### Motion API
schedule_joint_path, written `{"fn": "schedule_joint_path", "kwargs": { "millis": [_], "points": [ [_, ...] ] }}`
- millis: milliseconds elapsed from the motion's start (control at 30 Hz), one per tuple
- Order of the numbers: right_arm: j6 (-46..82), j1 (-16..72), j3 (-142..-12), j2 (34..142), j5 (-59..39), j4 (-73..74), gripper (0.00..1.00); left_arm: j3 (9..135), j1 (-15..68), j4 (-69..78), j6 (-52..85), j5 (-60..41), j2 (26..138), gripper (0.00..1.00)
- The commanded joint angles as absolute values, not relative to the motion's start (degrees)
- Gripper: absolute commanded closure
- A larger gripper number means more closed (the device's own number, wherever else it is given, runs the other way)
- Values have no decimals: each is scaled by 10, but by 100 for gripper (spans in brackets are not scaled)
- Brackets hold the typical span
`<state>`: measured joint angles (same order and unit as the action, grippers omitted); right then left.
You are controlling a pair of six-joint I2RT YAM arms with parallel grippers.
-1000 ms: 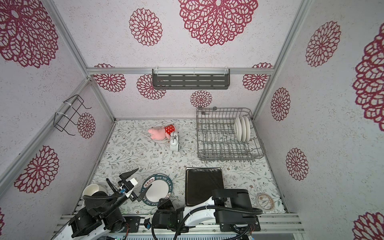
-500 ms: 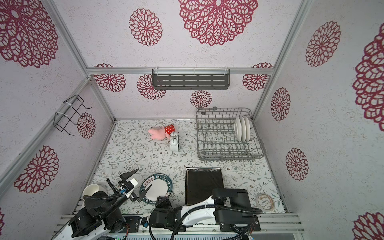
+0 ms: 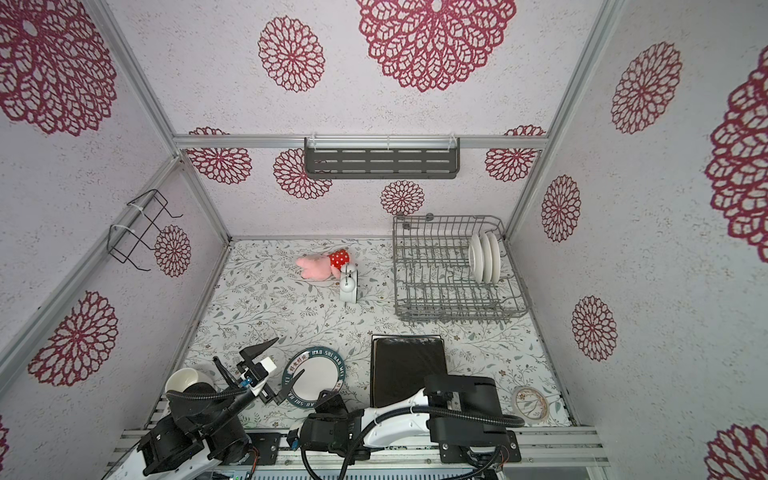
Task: Unload the plates from the dish rack
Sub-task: 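Lower the plate onto the green-rimmed stack and open the right gripper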
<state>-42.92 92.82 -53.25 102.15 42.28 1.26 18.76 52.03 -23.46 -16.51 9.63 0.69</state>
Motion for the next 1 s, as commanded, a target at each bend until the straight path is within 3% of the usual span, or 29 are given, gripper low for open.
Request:
{"fn": "schedule_joint_path", "kwargs": {
  "millis": [0,233,633,967],
  "points": [
    [-404,925,-553,1013,438,-14,68,187,526,-233,-176,90,1,3],
    [-396,918,-557,1011,421,-31,60,187,526,-234,-176,89,1,3],
    [-390,908,-571,1007,383,-70,58,184,527,-230,-179,89,0,3],
    [-386,891,-597,1003,335,-123,48,184,530,-233,-182,84,0,3]
  ]
}}
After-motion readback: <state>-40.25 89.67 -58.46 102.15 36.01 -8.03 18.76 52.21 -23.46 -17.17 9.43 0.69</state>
